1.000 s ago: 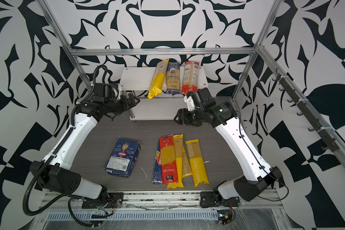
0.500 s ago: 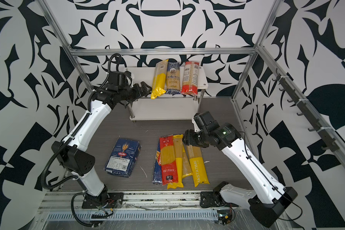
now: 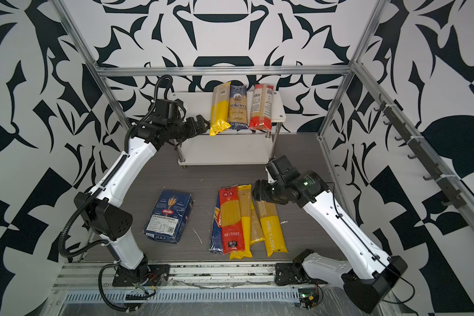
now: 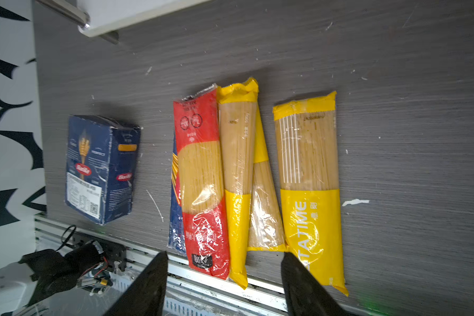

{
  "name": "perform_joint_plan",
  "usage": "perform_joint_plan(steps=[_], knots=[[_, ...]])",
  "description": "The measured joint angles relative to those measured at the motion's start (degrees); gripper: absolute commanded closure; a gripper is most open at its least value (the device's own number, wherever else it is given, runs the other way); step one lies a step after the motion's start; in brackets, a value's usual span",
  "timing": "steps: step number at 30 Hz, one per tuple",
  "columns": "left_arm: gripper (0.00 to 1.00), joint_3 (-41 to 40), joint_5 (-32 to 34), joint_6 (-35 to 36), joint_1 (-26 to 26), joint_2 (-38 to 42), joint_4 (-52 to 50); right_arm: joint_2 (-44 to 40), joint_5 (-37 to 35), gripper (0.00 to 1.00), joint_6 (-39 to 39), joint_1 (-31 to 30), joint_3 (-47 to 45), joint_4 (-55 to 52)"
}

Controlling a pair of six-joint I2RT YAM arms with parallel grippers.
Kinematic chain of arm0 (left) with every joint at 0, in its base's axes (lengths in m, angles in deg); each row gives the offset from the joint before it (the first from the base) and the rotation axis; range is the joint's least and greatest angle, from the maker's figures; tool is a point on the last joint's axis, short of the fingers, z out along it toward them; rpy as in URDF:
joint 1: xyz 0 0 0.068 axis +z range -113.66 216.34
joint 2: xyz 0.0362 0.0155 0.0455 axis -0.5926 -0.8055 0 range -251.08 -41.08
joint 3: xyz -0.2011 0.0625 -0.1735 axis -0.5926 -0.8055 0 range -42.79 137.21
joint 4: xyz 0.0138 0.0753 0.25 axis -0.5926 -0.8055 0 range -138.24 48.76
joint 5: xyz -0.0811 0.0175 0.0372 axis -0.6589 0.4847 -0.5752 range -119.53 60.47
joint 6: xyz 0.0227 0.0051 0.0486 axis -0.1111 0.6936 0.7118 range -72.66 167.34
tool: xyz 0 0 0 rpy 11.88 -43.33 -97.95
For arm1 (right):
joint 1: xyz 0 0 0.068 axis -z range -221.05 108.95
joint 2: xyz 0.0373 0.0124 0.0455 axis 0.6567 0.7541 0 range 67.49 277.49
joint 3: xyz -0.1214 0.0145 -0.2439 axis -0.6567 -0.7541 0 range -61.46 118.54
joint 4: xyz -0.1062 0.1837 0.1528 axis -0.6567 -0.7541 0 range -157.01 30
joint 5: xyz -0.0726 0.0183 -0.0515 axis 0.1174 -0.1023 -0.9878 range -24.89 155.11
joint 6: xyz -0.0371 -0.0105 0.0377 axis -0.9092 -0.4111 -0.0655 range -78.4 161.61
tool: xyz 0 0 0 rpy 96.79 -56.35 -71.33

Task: Arrange pasta packages on shelves
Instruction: Rotate the pasta bag at the shelf, then pick up the pasta bag from the pasta bags.

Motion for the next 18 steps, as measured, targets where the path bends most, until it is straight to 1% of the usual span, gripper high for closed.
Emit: perform_joint_plan(steps=[4,8,10,11,12,13,14,18], knots=[[0.01,-6.2,3.0,1.1,0.3,5.2,-1.4,3.6,-1.0,0.31,0.2,-3.2,-1.8,0.1],[0.01,-13.4,5.1,1.6,1.9,13.0,-2.3,7.2,-1.5,0.31,1.6,-7.9,-4.0,1.3],[0.01,-16.8,6.0,1.6,3.1,17.0,-2.5,9.1,-1.6,0.28,2.7,-10.8,-4.8,2.1],[0.01,-18.7,6.4,1.6,3.8,19.2,-2.6,10.1,-1.7,0.27,3.2,-12.2,-5.0,2.4],[0.01,-20.6,6.8,1.6,4.5,21.2,-2.7,11.3,-1.8,0.21,3.9,-13.8,-5.2,2.9],[0.01,-22.1,7.0,1.6,5.0,22.8,-2.8,12.5,-1.9,0.04,4.5,-15.2,-5.3,3.5],[0.01,-24.0,7.3,1.6,5.6,24.6,-3.0,13.8,-2.1,0.02,5.5,-16.9,-5.3,4.2],[0.01,-30.5,8.3,1.9,7.0,31.2,-5.1,19.8,-2.9,0.01,7.9,-22.2,-5.4,7.1]])
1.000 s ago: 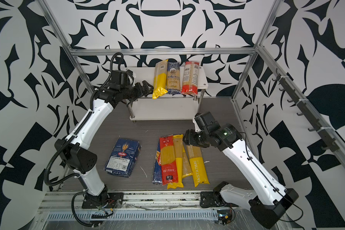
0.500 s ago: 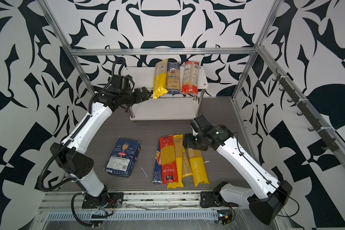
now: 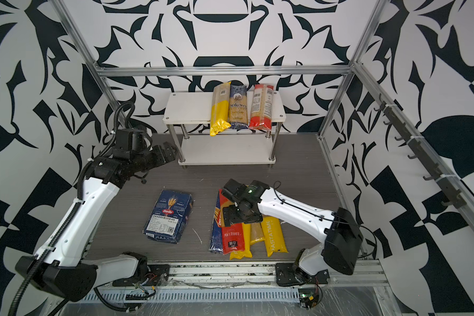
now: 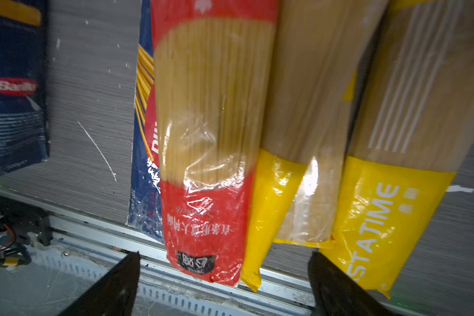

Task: Arrange pasta packages on shelves
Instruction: Pick up the pasta bag from the pasta bags.

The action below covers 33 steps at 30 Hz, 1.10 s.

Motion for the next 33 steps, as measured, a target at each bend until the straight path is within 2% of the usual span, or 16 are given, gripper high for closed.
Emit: perform_joint_plan(steps=[9,18,22,23,25,27,28,30,33], knots=[[0.01,-7.0,2.1,0.9,0.8,11.8,-6.3,13.1,-3.9,0.01,3.6,-5.9,2.3,2.3],[0.01,-9.2,4.7,1.7,1.0,19.2,-11.9,17.2,-6.1,0.05,5.8,-8.4,3.1,2.8],[0.01,-9.3,5.3,2.1,1.0,20.7,-13.6,17.4,-6.4,0.1,7.3,-8.9,2.8,3.5],[0.01,-9.4,5.4,2.1,1.0,21.1,-13.9,17.3,-6.4,0.13,7.7,-8.9,2.3,4.0],[0.01,-9.4,5.6,2.1,1.0,21.6,-14.4,16.5,-5.9,0.26,8.7,-9.0,0.8,6.0],[0.01,-9.4,5.6,2.2,1.0,22.1,-14.9,15.2,-5.1,0.48,9.8,-9.0,-1.4,8.8],[0.01,-9.4,5.6,2.3,1.0,22.2,-15.1,14.5,-4.7,0.55,10.3,-9.0,-2.5,10.1],[0.01,-9.4,5.7,2.3,1.0,22.4,-15.7,13.0,-4.1,0.66,11.5,-9.0,-4.7,12.2],[0.01,-9.3,5.8,2.3,1.0,22.3,-16.3,11.1,-3.3,0.78,12.2,-9.0,-6.5,13.9]])
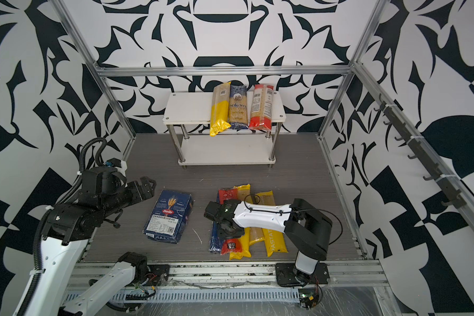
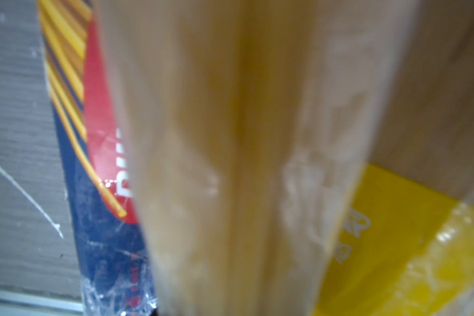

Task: Arrange pasta packages on shelves
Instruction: Pick up the pasta bag from the pasta bags.

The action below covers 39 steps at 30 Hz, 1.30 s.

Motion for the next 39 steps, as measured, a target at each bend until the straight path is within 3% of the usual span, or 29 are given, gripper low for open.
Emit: perform_joint_plan(steps=[4,13,25,39], knots=[[0.01,0.7,0.0,0.2,0.0,-0.9,-0.4,-1.9,1.7,1.0,0.2,0.0,-1.6,1.5],[0.01,2.9,-0.3,0.1,0.0,-4.2,0.5,-7.4,8.7,1.0,1.1,1.8,-3.3,3.3],[0.01,7.1,-0.4,-0.1,0.0,-8.1,1.4,-17.7,15.2,1.0,0.8,9.6,-5.2,6.2],[0.01,10.7,1.0,-0.6,0.0,-13.5,3.4,-15.1,20.2,1.0,-8.3,9.5,22.8,-7.2]])
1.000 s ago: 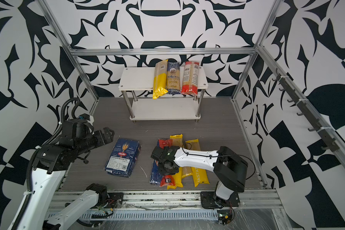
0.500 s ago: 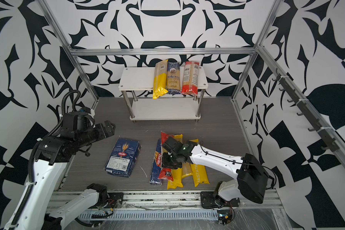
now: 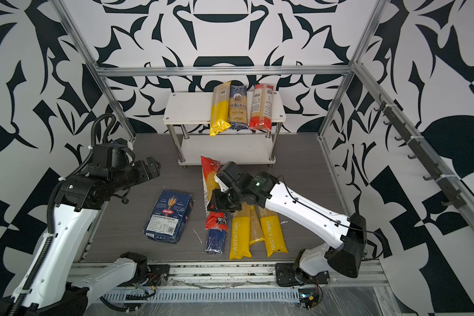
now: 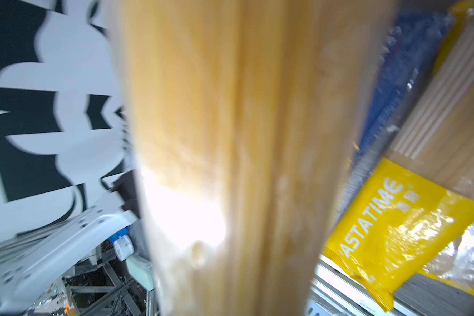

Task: Arrange pasta packages on shelves
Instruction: Pick up the pasta bag from the pasta bags, then place the pasta bag on the shelf.

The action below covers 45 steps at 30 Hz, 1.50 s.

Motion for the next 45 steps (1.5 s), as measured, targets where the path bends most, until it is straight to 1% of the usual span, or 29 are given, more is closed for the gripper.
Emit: perform_joint_plan(steps=[5,11,16,19,22,25,27,29,36,39,45], knots=[[0.01,0.6,0.2,-0.2,0.0,-1.0,0.6,2.3,2.4,1.0,-3.4,0.0,8.8,-4.1],[0.01,2.0,1.1,-0.3,0.0,-2.1,1.7,8.3,4.6,1.0,-7.9,0.2,20.6,-8.2],[0.01,2.0,1.7,-0.4,0.0,-2.5,3.4,14.1,6.3,1.0,-12.0,2.0,31.7,-12.0],[0.01,2.1,1.9,-0.4,0.0,-3.4,4.5,18.9,7.0,1.0,-15.0,4.6,41.3,-14.9],[0.01,2.5,1.9,-0.4,0.0,-4.9,5.7,24.7,7.5,1.0,-17.8,7.7,52.6,-18.1],[0.01,2.7,1.9,-0.3,0.0,-6.6,7.2,32.5,8.5,1.0,-19.7,10.7,66.6,-21.2],[0.01,3.3,1.7,-0.1,0.1,-8.0,7.9,37.2,9.9,1.0,-20.3,12.8,73.7,-21.0],[0.01,4.3,1.5,0.2,0.4,-9.5,8.6,39.7,11.7,1.0,-20.3,14.7,75.6,-19.1],[0.01,8.9,-1.2,1.3,2.7,-15.3,10.7,44.9,17.2,1.0,-16.7,20.2,73.9,-9.8],[0.01,10.7,-3.0,1.6,3.5,-17.8,11.4,47.0,18.8,1.0,-14.2,21.3,74.7,-6.0],[0.01,15.0,-7.7,1.8,4.0,-22.7,12.5,48.3,21.2,1.0,-9.1,22.0,74.7,1.6]])
